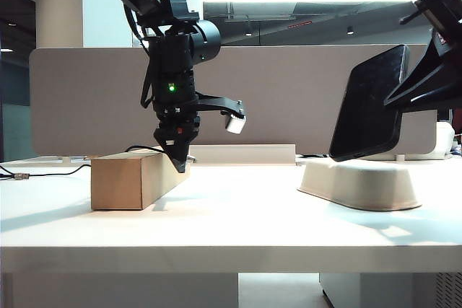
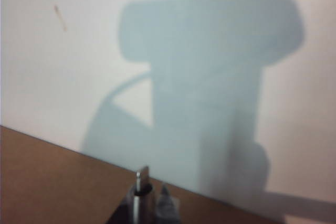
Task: Pick up the charging cable and the phone, plug the charging cable into the charging port on the phone, and finally place them back on the table.
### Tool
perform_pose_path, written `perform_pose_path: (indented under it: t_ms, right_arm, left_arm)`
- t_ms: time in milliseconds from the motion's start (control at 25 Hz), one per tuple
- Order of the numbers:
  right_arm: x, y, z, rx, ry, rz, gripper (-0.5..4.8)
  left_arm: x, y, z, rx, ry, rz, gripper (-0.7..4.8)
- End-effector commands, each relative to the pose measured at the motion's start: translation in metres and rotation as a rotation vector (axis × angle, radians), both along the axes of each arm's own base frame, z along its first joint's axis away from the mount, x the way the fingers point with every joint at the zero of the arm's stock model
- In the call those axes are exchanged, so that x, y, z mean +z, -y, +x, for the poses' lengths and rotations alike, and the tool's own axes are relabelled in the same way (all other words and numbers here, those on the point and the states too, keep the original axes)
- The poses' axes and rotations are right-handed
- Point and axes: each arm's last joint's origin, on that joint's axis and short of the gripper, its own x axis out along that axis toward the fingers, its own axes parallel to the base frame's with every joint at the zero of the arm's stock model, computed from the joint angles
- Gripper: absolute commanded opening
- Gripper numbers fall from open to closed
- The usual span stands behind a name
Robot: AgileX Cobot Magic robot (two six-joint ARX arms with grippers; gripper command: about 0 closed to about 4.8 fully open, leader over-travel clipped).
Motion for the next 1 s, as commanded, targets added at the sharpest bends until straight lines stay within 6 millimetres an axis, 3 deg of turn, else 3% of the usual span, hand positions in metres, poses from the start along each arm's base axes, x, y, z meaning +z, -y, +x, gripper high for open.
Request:
perform_pose_path:
  t_ms: [40,200,480,679,759,999]
  right_arm:
    - [0.007,-0.001,0.001,0.016,0.057,0.004,-0.04]
    - [0.007,-0.001,0.002,0.016,0.06,0.004,-0.04]
    - [0.013,-0.001,0.004,0.016,0.124,0.008,-0.04]
    - [0.017,-0.001,0.006,0.013,0.167,0.016,-0.04]
    - [0.02,-0.001,0.007,0.011,0.182,0.04,-0.04]
    - [0.033,-0.004,0.008,0.111,0.238,0.105,-0.04]
  left_arm:
    - [0.003,0.002,-0.001,-0.009,-0.008,-0.025,-0.06]
    - [0.008,0.001,-0.003,-0.002,-0.01,-0.028,-0.06]
    - [0.038,-0.001,-0.012,0.06,0.006,-0.164,-0.06]
    - [0.069,-0.002,-0.025,0.091,-0.055,-0.401,-0.06]
    - [0.093,-0.003,-0.036,0.085,-0.121,-0.585,-0.06]
    - [0.135,-0.006,-0.067,0.092,-0.154,-0.707,-0.06]
